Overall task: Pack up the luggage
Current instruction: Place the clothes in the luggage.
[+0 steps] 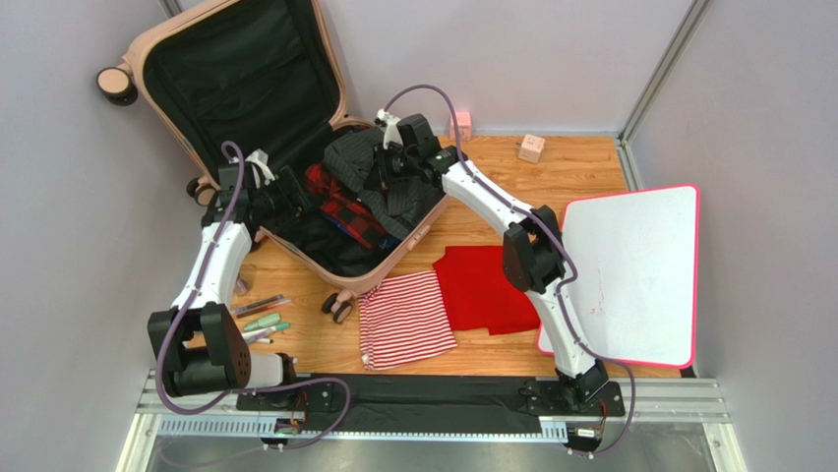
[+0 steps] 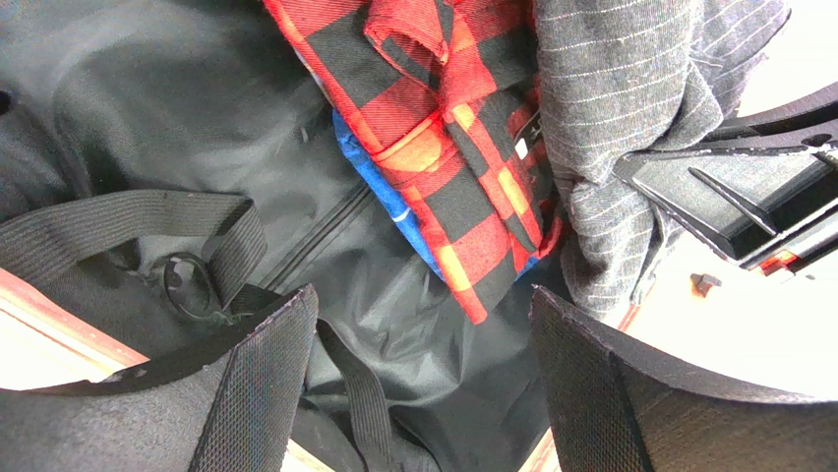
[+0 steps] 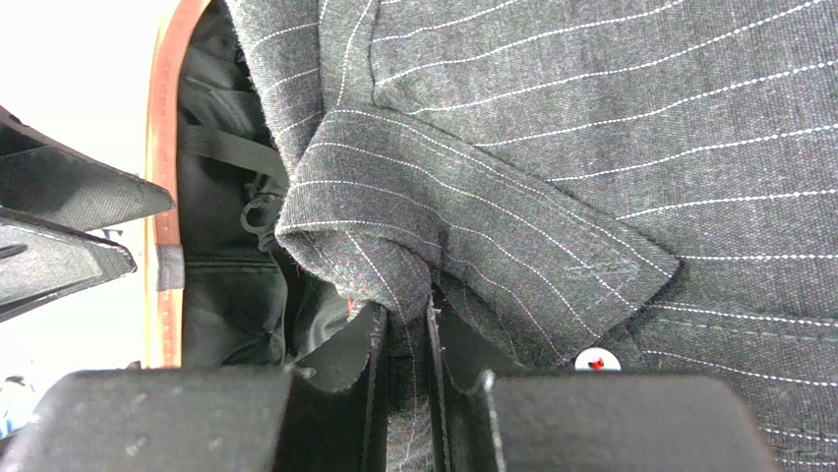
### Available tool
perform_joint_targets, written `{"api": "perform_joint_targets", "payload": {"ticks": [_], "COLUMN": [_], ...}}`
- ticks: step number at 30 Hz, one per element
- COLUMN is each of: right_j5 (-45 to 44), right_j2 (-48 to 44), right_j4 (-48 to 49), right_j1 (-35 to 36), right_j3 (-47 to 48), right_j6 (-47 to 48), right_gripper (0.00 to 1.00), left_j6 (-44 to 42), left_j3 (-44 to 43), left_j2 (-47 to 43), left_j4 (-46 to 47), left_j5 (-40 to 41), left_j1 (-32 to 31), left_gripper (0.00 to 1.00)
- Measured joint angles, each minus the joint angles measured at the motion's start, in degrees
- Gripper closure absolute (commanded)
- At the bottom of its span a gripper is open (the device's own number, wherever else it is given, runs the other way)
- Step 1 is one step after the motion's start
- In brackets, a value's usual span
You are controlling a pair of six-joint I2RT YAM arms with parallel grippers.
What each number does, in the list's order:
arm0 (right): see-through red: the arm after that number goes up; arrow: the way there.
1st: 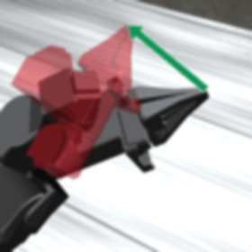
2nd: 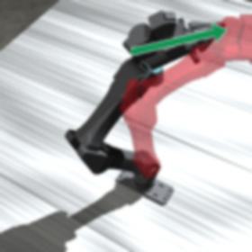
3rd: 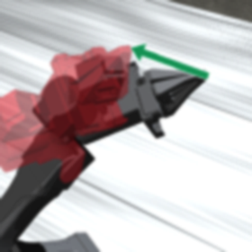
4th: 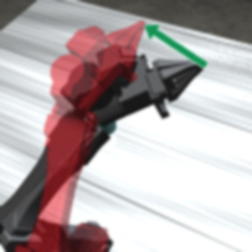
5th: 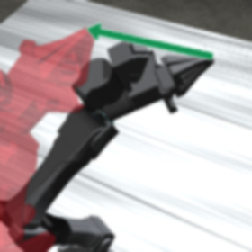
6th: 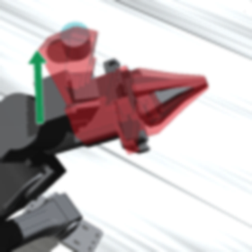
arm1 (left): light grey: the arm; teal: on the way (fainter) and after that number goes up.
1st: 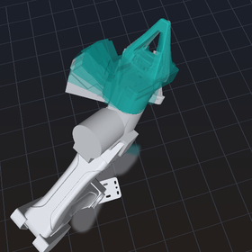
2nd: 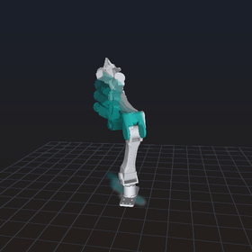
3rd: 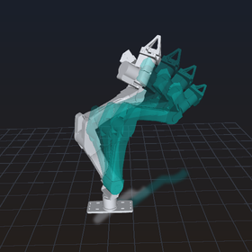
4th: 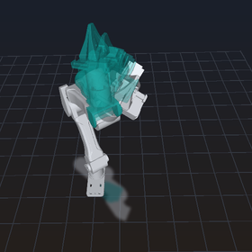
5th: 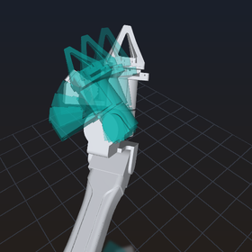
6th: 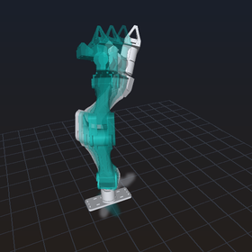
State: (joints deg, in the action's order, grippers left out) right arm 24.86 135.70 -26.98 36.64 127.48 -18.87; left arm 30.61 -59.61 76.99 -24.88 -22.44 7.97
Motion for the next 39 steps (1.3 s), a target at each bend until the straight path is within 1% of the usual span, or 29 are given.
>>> {"api": "perform_joint_targets", "payload": {"ticks": [1, 2, 4, 5, 7, 8, 11, 16, 18, 19, 24, 29, 32, 35, 36, 39], "right_j5": [0.35, 0.74, 1.36, 1.79, 2.29, 2.51, 2.75, 2.54, 2.01, 1.68, -0.46, -2.75, -3.76, -4.39, -4.55, -4.90], "right_j2": [-0.02, -0.02, -0.04, -0.07, -0.39, -0.72, -2.75, -10.91, -14.69, -16.52, -25.27, -30.62, -32.52, -34.23, -34.62, -35.91], "right_j4": [0.07, 0.09, 0.04, -0.07, -0.26, -0.39, -0.96, -1.53, -1.51, -1.53, -1.01, -0.79, -0.96, -1.07, -1.07, -1.09], "right_j1": [0.00, -0.09, -0.09, -0.04, 0.15, 0.33, 1.05, 2.23, 2.51, 2.58, 2.56, 2.49, 2.49, 2.49, 2.49, 2.49], "right_j3": [0.00, 0.00, -0.02, -0.02, -0.09, -0.20, -1.14, -6.40, -8.94, -10.19, -17.99, -26.32, -30.47, -34.25, -35.32, -38.07], "right_j6": [-0.07, -0.17, -0.42, -0.66, -0.72, -0.48, -0.17, -0.07, 0.13, 0.24, 0.48, 0.68, 0.66, 0.50, 0.46, 0.20], "right_gripper": [0.88, 0.74, 0.57, 0.42, 0.31, 0.23, 0.16, 0.15, 0.15, 0.16, 0.17, 0.18, 0.18, 0.18, 0.19, 0.19], "left_j6": [0.00, 0.00, -0.02, -0.02, 0.00, 0.00, 0.15, 0.90, 1.44, 1.90, 3.82, 5.62, 6.91, 8.07, 8.31, 9.27], "left_j3": [0.00, 0.00, 0.00, 0.00, 0.00, 0.00, -0.31, -4.90, -7.13, -8.15, -11.13, -14.38, -15.06, -15.19, -15.26, -15.96], "left_j2": [-0.15, -0.28, -0.52, -0.59, -0.57, -0.57, -0.15, 4.79, 7.76, 9.55, 16.33, 22.43, 23.85, 24.48, 24.65, 25.57], "left_j4": [-0.07, -0.04, 0.00, 0.04, 0.04, 0.11, 0.87, 3.28, 4.63, 5.73, 8.28, 10.54, 11.91, 14.03, 14.51, 16.20], "left_j5": [0.00, 0.00, 0.00, 0.00, -0.02, -0.02, -0.31, -1.29, -1.86, -2.23, -3.06, -3.19, -3.43, -3.87, -3.89, -4.17], "left_j1": [0.00, 0.00, 0.00, 0.00, 0.00, 0.00, 0.00, 0.02, 0.00, 0.00, 0.00, 0.00, -0.02, -0.33, -0.46, -1.11], "left_gripper": [0.14, 0.14, 0.14, 0.14, 0.14, 0.14, 0.14, 0.19, 0.26, 0.27, 0.32, 0.35, 0.40, 0.41, 0.43, 0.43]}}
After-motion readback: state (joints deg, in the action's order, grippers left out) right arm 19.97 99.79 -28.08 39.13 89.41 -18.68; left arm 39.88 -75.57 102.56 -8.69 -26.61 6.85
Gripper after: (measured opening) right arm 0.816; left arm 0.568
